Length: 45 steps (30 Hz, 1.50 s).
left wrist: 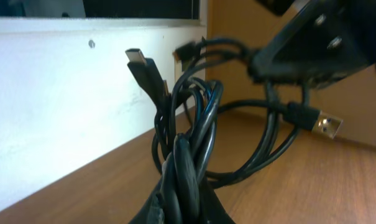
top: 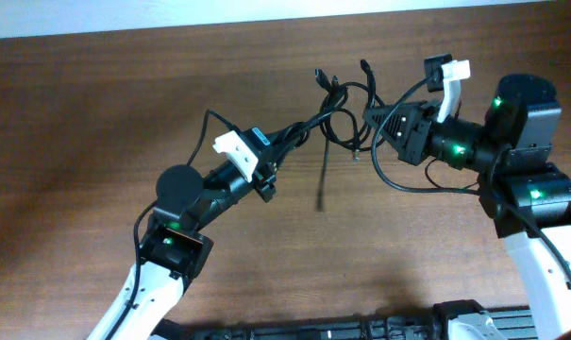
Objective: Untangle cables
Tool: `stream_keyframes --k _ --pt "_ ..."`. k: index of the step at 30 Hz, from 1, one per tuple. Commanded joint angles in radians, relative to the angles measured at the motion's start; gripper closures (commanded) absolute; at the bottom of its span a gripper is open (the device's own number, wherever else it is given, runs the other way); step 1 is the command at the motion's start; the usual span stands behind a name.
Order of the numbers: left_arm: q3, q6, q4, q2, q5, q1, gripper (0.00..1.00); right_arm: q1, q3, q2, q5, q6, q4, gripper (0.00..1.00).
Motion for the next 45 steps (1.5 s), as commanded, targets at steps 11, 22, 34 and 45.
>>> stream_keyframes --k 11,22,34,45 --pt "0.008 -0.121 0.212 -0.067 -0.008 0.002 1.00 -0.004 0.006 -0.006 0.594 -0.016 -0.267 0.05" --pt "0.008 -0.222 0.131 -0.204 -0.055 0.082 1.00 -0.004 0.006 -0.006 0.805 0.060 -0.412 0.02" --pt "0.008 -0.221 -0.025 -0.204 0.138 0.082 1.00 -0.003 0.006 -0.083 0.149 -0.664 -0.135 0.01" --pt "0.008 -0.323 0.148 -0.189 0.338 0.082 1.00 -0.002 0.006 -0.046 -0.008 -0.875 -0.121 0.47"
